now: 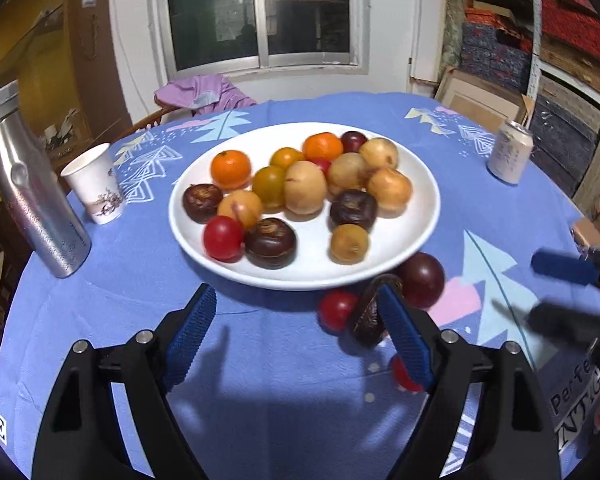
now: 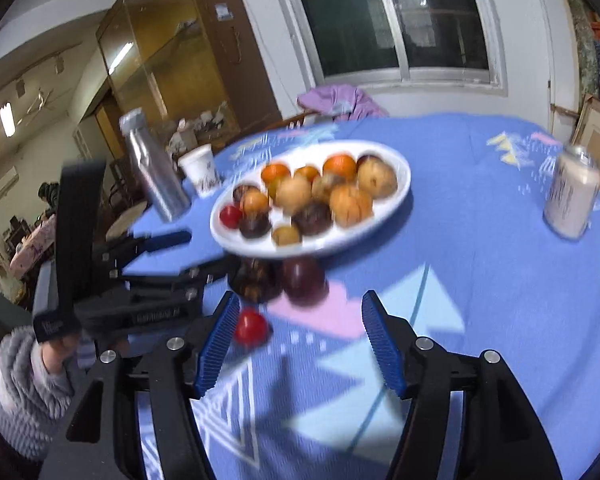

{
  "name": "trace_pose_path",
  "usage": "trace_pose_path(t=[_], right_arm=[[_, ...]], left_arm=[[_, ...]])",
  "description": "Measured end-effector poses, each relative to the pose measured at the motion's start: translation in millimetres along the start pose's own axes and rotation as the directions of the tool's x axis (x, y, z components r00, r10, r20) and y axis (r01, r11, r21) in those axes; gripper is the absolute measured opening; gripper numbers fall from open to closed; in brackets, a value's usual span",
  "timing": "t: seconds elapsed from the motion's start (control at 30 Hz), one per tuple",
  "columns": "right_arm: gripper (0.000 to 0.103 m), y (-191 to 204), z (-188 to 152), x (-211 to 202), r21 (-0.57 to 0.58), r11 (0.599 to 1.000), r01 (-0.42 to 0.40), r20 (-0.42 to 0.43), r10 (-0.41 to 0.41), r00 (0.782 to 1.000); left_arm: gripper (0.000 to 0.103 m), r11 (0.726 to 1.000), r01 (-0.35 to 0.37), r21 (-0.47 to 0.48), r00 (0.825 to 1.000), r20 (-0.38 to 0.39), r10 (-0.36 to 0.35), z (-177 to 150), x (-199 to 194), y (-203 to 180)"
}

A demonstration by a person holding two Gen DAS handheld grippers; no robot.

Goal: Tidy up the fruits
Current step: 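Move both open grippers back to the remaining fruits, then grasp a dark mangosteen with the left gripper while the right gripper grasps a red tomato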

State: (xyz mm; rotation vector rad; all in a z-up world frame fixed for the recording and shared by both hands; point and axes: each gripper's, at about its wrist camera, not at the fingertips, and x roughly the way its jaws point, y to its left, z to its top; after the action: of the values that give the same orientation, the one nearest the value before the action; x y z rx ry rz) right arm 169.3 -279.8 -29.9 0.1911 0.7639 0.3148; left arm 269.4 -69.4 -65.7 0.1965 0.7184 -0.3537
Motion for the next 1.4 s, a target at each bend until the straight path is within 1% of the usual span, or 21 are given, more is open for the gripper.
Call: trace_pose_path(t=[0.1,0.23,0.33,0.53,0.6,0.77,0.8,0.87,0.9,1.07,1.1,1.17,1.2,1.27,1.3,1.33,1.4], right_arm=[[0.065,1,-8,6,-0.013,1.0,-0.008,-0.046,0.008,0.999],[0.065,8,-10,3,-0.035,0.999,-0.036,-0.042,0.035,0.998],[0.065,10,-12,1,-0.041,0.998,-0.047,-0.052,0.045,0.998],[0.065,7,-12,-5,-0.052,0.997,-0.051,-0.067,0.048,0.997],[0.066,4,-11,-11,-0.05,0.998,-0.049,-0.055,0.046,0.997],[0.069,-10,-8,-30,0.002,0.999,-0.043,0.009,0.043,0.999],[0.069,-13,-7,-33,0.016,0.999,-0.042,0.019,0.042,0.999],[0.069,-18,-7,-36,0.035,0.999,-0.042,0.028,0.041,0.999],[0.069,-19,-7,-36,0.041,0.998,-0.043,0.03,0.041,0.999],[0.069,-18,-6,-37,0.04,0.998,-0.049,0.029,0.048,0.998],[0.069,-18,-5,-36,0.039,0.998,-0.048,0.027,0.047,0.998],[0.069,-19,-6,-36,0.04,0.998,-0.047,0.025,0.046,0.999],[0.069,-19,-6,-36,0.042,0.998,-0.045,0.023,0.045,0.999],[0.069,-19,-6,-34,0.044,0.998,-0.042,0.018,0.041,0.999],[0.069,-18,-6,-33,0.041,0.998,-0.04,0.014,0.04,0.999],[0.069,-17,-7,-31,0.037,0.999,-0.04,0.009,0.039,0.999],[0.069,-10,-11,-23,0.02,0.999,-0.043,-0.009,0.043,0.999]], left_arm=[[0.082,1.0,-0.005,0.023,1.0,0.007,0.005,-2,-3,-9],[0.082,0.999,0.017,0.032,1.0,0.01,-0.017,-6,-4,-14],[0.081,0.997,0.057,0.044,0.998,0.014,-0.058,-9,-9,-19],[0.081,0.993,0.1,0.064,0.995,0.017,-0.102,-8,-11,-27],[0.081,0.991,0.107,0.076,0.994,0.013,-0.109,-9,-11,-30],[0.081,0.986,0.104,0.132,0.995,-0.009,-0.103,-11,-4,-45],[0.078,0.985,0.102,0.14,0.995,-0.017,-0.101,-12,0,-48],[0.062,0.982,0.123,0.143,0.992,-0.053,-0.117,-11,7,-50],[0.048,0.981,0.137,0.136,0.989,-0.066,-0.129,-11,10,-49],[0.048,0.98,0.169,0.105,0.985,-0.059,-0.163,-10,10,-41],[0.047,0.978,0.181,0.106,0.983,-0.062,-0.175,-9,11,-41],[0.036,0.973,0.195,0.125,0.98,-0.074,-0.187,-10,12,-44],[0.034,0.971,0.2,0.131,0.978,-0.086,-0.19,-10,15,-44],[0.03,0.971,0.206,0.124,0.977,-0.082,-0.197,-10,13,-43],[0.026,0.97,0.21,0.122,0.976,-0.081,-0.202,-9,12,-40],[0.025,0.97,0.215,0.112,0.975,-0.083,-0.207,-9,9,-35],[0.024,0.978,0.188,0.09,0.981,-0.07,-0.182,-11,1,-22]])
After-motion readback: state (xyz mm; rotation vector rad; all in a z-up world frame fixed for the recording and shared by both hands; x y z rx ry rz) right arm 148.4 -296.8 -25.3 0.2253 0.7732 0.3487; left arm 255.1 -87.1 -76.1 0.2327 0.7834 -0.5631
